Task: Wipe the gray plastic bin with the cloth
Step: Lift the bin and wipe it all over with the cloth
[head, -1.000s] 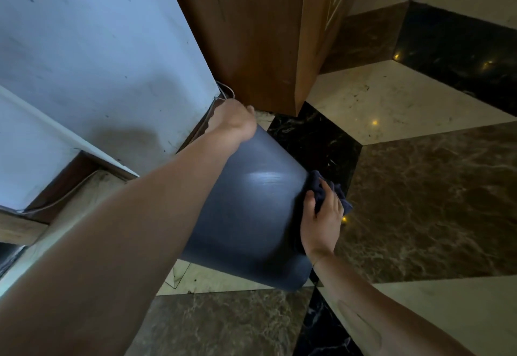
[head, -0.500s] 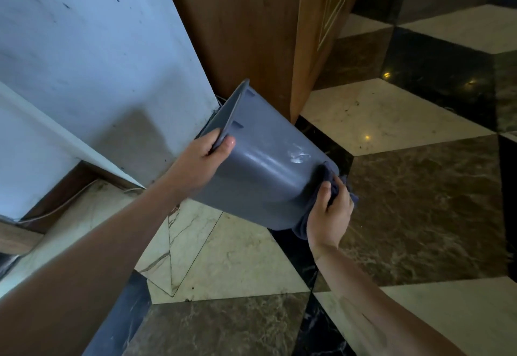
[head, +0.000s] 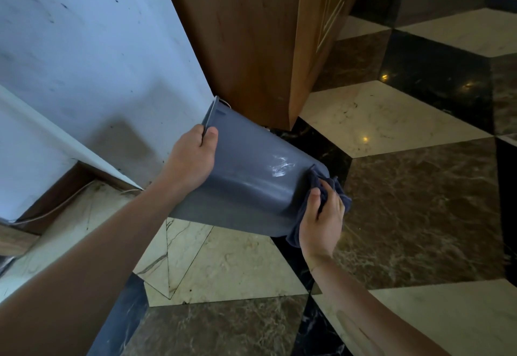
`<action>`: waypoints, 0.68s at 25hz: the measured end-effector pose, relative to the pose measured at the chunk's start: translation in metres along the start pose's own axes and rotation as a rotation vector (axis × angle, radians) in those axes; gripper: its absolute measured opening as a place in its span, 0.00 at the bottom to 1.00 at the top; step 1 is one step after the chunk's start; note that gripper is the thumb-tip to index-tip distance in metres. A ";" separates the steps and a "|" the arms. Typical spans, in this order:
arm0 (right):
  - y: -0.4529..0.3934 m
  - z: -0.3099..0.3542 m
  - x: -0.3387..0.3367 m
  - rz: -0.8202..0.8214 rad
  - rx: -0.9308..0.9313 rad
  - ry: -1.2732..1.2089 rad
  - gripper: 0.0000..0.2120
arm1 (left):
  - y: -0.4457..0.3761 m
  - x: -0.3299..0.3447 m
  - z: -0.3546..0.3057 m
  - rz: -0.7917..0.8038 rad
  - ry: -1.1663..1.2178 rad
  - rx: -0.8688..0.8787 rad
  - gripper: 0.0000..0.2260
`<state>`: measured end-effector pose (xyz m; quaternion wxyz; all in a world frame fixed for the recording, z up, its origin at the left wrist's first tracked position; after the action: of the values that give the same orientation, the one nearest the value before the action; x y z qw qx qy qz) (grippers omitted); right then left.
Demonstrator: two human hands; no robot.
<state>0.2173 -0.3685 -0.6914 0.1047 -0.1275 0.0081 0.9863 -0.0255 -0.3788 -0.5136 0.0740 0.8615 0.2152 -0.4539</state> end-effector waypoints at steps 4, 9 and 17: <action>-0.032 -0.006 0.003 0.096 0.086 0.083 0.21 | 0.006 0.002 0.001 0.020 -0.024 0.046 0.17; -0.035 0.028 0.018 0.148 -0.005 0.169 0.25 | 0.010 0.007 -0.002 0.024 0.054 0.027 0.17; 0.015 0.147 0.067 0.293 -0.420 0.079 0.22 | 0.007 0.017 -0.016 0.068 0.176 0.071 0.15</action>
<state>0.1142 -0.3632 -0.5662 -0.0685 -0.1826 -0.1744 0.9652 -0.0022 -0.3747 -0.5183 0.0397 0.9069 0.1753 -0.3810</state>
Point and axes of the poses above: each hand's wrist, its own y-axis away from the middle knuckle, its own x-axis out of the palm, z = x × y, the point moved 8 cm from there along -y, towards the middle knuckle
